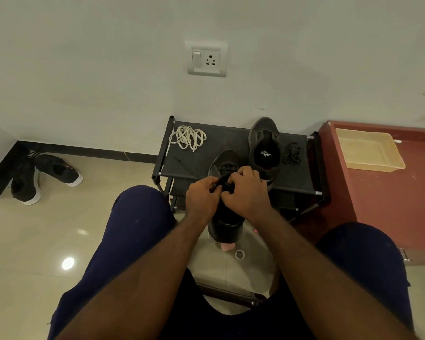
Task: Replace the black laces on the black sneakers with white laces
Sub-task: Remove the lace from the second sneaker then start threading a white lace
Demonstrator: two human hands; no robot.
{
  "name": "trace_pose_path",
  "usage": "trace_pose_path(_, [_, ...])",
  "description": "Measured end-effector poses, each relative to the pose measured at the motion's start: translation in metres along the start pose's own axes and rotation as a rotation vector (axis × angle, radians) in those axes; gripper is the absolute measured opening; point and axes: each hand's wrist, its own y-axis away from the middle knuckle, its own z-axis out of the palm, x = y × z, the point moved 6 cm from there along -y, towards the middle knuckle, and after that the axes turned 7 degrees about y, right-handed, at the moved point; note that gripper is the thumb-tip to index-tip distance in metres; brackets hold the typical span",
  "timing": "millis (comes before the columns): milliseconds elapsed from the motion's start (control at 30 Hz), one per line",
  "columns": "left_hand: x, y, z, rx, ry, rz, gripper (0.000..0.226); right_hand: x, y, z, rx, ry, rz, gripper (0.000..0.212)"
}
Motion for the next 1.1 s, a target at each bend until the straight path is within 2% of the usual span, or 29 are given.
trace_pose_path(67, [0.0,-0.001,0.0,-0.003,0.0,0.016,0.017,0.002,-0.002,0.012,-0.049,-0.119,0.06,0.032])
trace_pose_path(200, [-0.004,-0.001,0.001,-0.01,0.009,0.026,0.012,0.009,-0.003,0.029,0.019,-0.441,0.114,0.007])
trace_pose_path(367, [-0.01,-0.004,-0.002,0.004,0.046,0.0,0.013,0.018,0.013,0.026,0.113,-0.695,0.122,0.015])
trace_pose_path(433, [-0.009,-0.003,-0.001,-0.008,0.049,0.006,0.012,0.024,0.015,0.023,0.159,-0.631,0.125,0.023])
trace_pose_path(500, [-0.009,0.0,0.001,-0.031,0.046,0.009,0.012,0.024,0.014,0.02,0.141,-0.469,0.135,0.032])
trace_pose_path(667, [-0.008,0.002,0.004,-0.036,0.038,0.012,0.011,0.015,0.011,0.019,0.075,-0.278,0.116,0.028])
trace_pose_path(767, [-0.009,0.004,0.004,-0.048,0.04,0.018,0.011,0.013,0.009,0.023,0.057,-0.325,0.11,0.024])
trace_pose_path(900, [-0.01,0.004,0.003,-0.044,0.041,0.017,0.014,0.017,0.01,0.023,0.114,-0.531,0.074,0.011])
trace_pose_path(967, [-0.009,0.004,0.002,-0.033,0.042,0.023,0.015,0.019,0.014,0.012,0.173,-0.823,0.114,0.013])
trace_pose_path(1033, [-0.008,0.003,0.003,-0.037,0.052,0.024,0.017,0.022,0.019,0.005,0.18,-1.292,0.221,0.024])
trace_pose_path(1067, [-0.008,0.004,0.003,-0.042,0.059,0.024,0.017,0.025,0.02,0.005,0.175,-1.411,0.257,0.029])
trace_pose_path(1100, [-0.006,0.004,0.004,-0.044,0.058,0.028,0.018,0.026,0.02,0.004,0.19,-1.423,0.258,0.032])
